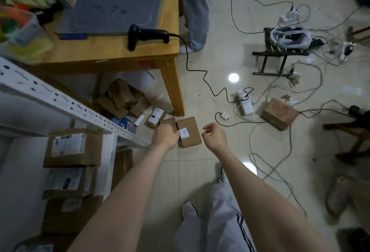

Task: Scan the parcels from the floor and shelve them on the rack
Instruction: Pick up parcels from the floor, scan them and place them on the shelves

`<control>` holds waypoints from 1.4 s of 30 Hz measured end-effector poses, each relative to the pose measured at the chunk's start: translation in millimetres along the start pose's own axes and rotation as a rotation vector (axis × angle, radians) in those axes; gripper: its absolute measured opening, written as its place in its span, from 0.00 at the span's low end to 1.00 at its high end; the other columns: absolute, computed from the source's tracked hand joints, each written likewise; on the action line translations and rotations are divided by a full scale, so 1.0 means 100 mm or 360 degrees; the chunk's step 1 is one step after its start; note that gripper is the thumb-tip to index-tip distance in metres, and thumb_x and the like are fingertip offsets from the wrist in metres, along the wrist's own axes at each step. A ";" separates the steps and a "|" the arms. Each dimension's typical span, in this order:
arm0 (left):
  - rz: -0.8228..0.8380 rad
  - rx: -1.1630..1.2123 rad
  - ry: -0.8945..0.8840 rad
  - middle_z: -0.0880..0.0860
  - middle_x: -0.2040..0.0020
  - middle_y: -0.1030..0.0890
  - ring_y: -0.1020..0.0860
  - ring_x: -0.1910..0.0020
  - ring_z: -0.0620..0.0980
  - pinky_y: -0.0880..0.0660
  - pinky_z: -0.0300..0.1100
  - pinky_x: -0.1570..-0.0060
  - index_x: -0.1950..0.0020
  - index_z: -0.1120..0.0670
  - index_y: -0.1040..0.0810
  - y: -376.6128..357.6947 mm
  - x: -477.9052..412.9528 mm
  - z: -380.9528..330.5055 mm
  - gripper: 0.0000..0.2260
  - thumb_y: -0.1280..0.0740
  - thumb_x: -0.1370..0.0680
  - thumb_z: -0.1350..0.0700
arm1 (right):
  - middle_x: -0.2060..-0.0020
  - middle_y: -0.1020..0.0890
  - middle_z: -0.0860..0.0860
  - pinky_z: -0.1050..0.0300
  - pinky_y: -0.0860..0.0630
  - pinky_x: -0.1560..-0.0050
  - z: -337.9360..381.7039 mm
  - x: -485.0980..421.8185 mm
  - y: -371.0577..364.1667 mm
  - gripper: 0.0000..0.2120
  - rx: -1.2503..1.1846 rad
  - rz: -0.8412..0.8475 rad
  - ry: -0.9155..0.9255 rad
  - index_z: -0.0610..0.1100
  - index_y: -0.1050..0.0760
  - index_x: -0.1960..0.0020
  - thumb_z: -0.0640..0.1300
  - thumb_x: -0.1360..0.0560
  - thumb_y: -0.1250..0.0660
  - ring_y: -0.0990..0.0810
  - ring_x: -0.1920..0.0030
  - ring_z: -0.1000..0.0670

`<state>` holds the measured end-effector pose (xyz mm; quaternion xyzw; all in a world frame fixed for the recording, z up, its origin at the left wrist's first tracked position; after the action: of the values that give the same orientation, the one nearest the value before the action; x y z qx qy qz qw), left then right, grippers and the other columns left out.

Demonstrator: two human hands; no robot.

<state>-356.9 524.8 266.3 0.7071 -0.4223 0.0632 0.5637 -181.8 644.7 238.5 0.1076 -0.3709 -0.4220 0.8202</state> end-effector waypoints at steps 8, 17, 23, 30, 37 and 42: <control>0.0185 -0.0085 -0.0262 0.60 0.52 0.18 0.21 0.51 0.61 0.28 0.47 0.58 0.55 0.60 0.20 -0.79 -0.96 -1.53 0.14 0.36 0.22 0.50 | 0.40 0.21 0.44 0.52 0.27 0.43 -0.68 -1.11 0.65 0.18 0.0097 -0.0109 -0.0171 0.42 0.25 0.38 0.40 0.27 0.32 0.22 0.42 0.42; 0.0304 -0.0176 -0.0498 0.59 0.41 0.21 0.25 0.38 0.62 0.24 0.50 0.45 0.46 0.58 0.20 -2.01 -1.82 -3.39 0.13 0.36 0.22 0.50 | 0.32 0.30 0.47 0.50 0.28 0.41 -1.64 -2.57 2.23 0.32 0.0517 -0.0303 -0.0342 0.47 0.35 0.28 0.49 0.29 0.28 0.31 0.33 0.42; 0.0429 -0.0287 -0.0724 0.58 0.42 0.20 0.24 0.40 0.62 0.25 0.50 0.47 0.46 0.60 0.21 -3.30 -2.42 -3.97 0.16 0.36 0.21 0.47 | 0.23 0.40 0.48 0.45 0.32 0.34 -2.71 -3.38 2.62 0.38 0.0430 -0.0451 -0.0564 0.46 0.40 0.23 0.59 0.27 0.30 0.38 0.27 0.38; 0.0491 -0.0237 -0.0875 0.59 0.36 0.22 0.25 0.36 0.59 0.28 0.46 0.42 0.35 0.60 0.27 -4.80 -3.40 -4.32 0.17 0.36 0.19 0.52 | 0.23 0.44 0.39 0.42 0.37 0.28 -4.22 -4.35 2.66 0.32 0.0080 -0.0794 -0.0713 0.44 0.39 0.24 0.59 0.21 0.39 0.41 0.25 0.35; 0.0619 -0.0133 -0.0810 0.63 0.27 0.30 0.31 0.29 0.61 0.32 0.45 0.40 0.23 0.65 0.40 -6.19 -4.16 -4.41 0.27 0.39 0.17 0.51 | 0.26 0.39 0.36 0.43 0.39 0.28 -5.60 -4.96 2.67 0.36 -0.0244 -0.1052 -0.0850 0.39 0.45 0.22 0.59 0.20 0.40 0.39 0.26 0.35; 0.0721 0.0130 -0.0640 0.60 0.28 0.28 0.28 0.31 0.60 0.31 0.44 0.42 0.23 0.63 0.42 -6.84 -4.50 -4.43 0.28 0.36 0.18 0.54 | 0.32 0.27 0.38 0.46 0.30 0.33 -6.16 -5.27 2.67 0.29 -0.0571 -0.1087 -0.0804 0.35 0.38 0.26 0.53 0.20 0.39 0.28 0.32 0.36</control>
<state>-14.1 1143.8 -338.8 0.6154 -0.6694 0.0630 0.4113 218.4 1132.7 -336.1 -0.0262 -0.4237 -0.7387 0.5236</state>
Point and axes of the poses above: each hand's wrist, its own x-axis away from the middle knuckle, its own y-axis out of the back of the hand, z = x × y, the point moved 10 cm from there along -x, towards the middle knuckle
